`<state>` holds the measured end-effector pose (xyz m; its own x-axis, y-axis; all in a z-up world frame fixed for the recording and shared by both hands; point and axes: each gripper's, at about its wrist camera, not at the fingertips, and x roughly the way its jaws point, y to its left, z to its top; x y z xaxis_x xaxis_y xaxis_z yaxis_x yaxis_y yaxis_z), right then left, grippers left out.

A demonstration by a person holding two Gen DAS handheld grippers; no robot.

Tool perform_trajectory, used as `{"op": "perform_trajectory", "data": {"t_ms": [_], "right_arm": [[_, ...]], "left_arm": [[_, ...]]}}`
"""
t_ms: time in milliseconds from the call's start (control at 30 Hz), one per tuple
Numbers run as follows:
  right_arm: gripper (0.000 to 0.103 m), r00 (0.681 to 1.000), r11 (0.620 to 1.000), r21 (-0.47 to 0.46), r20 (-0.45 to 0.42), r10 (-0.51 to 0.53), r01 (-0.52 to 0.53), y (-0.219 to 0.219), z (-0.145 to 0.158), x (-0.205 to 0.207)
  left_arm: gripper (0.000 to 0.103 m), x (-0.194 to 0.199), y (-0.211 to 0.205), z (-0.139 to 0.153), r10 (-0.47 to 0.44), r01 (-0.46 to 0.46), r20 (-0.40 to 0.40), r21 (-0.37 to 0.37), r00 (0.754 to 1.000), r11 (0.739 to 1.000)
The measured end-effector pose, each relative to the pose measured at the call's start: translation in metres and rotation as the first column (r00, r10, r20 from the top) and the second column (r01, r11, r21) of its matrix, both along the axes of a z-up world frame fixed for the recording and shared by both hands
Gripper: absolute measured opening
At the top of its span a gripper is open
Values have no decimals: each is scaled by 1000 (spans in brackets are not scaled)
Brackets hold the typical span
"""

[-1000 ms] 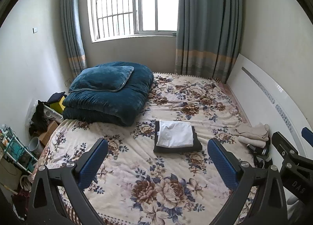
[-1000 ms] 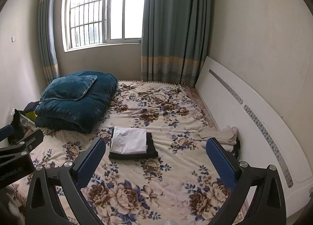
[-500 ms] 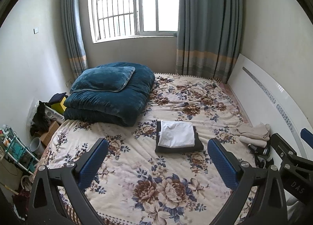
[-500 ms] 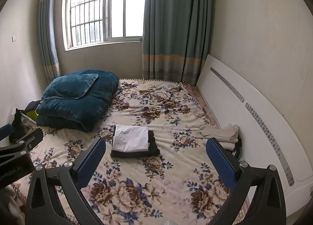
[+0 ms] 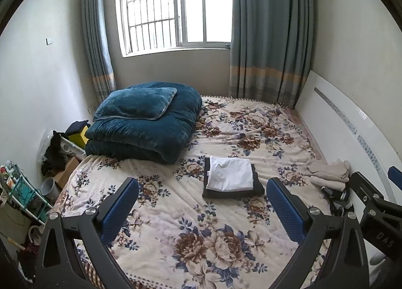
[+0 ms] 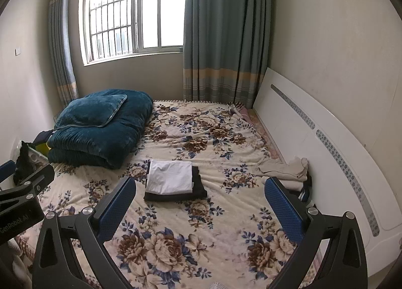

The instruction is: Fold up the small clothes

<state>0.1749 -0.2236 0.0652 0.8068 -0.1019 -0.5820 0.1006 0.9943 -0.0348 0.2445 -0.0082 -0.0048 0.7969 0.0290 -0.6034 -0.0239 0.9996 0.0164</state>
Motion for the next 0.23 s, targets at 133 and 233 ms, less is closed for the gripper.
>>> {"op": "perform_trajectory", "data": {"t_ms": [133, 233], "right_arm": [[103, 1000, 1000, 1, 0, 0, 0, 0, 0, 0], [103, 1000, 1000, 1, 1, 1, -1, 0, 0, 0]], "left_arm": [[103, 1, 3, 1, 8, -8, 7, 5, 1000, 1000], [103, 0, 0, 0, 4, -4, 11, 6, 1000, 1000]]}}
